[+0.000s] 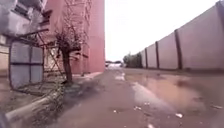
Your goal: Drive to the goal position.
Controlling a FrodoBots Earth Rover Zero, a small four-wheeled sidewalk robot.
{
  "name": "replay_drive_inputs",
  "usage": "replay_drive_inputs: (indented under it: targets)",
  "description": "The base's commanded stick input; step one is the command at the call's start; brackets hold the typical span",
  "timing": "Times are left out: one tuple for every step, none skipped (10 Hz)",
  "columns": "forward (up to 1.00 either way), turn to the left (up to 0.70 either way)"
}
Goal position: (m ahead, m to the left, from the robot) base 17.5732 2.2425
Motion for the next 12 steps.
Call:
replay_drive_inputs:
  targets:
    - [0.45,0.00]
    - [0.45,0.00]
    - [0.45,0.00]
    - [0.45,0.00]
    - [0.45,0.00]
    - [0.45,0.00]
    - [0.45,0.00]
    - [0.45,0.00]
    - [0.45,0.00]
    - [0.45,0.00]
    - [0.45,0.00]
    - [0.45,0.00]
